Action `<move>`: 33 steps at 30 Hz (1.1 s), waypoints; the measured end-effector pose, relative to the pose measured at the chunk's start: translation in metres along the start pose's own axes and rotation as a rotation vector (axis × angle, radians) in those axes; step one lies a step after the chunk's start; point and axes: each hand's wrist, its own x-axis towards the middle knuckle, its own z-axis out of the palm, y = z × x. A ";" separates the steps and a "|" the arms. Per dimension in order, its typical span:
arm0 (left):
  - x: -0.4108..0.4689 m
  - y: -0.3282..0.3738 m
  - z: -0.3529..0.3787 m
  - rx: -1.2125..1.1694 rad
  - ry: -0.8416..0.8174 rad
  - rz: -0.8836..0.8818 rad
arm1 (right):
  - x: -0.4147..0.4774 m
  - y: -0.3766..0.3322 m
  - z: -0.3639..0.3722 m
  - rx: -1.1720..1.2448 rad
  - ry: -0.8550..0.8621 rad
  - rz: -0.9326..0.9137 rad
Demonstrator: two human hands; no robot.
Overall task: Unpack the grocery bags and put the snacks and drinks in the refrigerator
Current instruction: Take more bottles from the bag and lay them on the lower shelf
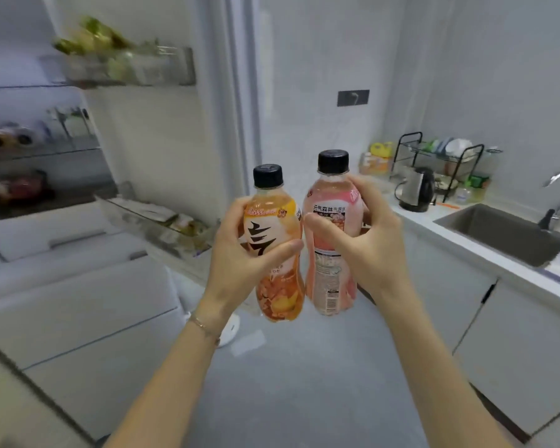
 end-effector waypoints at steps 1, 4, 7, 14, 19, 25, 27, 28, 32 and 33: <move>0.001 0.000 -0.027 0.022 0.015 0.005 | 0.002 -0.007 0.025 0.028 -0.013 -0.006; 0.002 0.001 -0.103 0.101 0.066 0.017 | 0.005 -0.027 0.098 0.078 -0.062 -0.036; -0.004 0.003 -0.169 0.157 0.123 0.006 | 0.004 -0.048 0.164 0.116 -0.099 -0.055; -0.026 0.002 -0.282 0.236 0.288 -0.067 | -0.001 -0.076 0.282 0.202 -0.217 -0.028; -0.033 -0.008 -0.338 0.302 0.413 -0.154 | 0.005 -0.082 0.351 0.212 -0.344 -0.009; -0.022 -0.040 -0.397 0.388 0.475 -0.216 | 0.020 -0.064 0.425 0.220 -0.431 0.033; -0.014 -0.052 -0.417 0.424 0.482 -0.237 | 0.031 -0.056 0.448 0.231 -0.446 0.059; -0.008 -0.059 -0.426 0.441 0.489 -0.246 | 0.037 -0.052 0.460 0.238 -0.456 0.066; 0.019 -0.089 -0.463 0.485 0.508 -0.295 | 0.069 -0.037 0.507 0.254 -0.487 0.055; 0.027 -0.097 -0.473 0.491 0.514 -0.302 | 0.078 -0.032 0.519 0.260 -0.492 0.052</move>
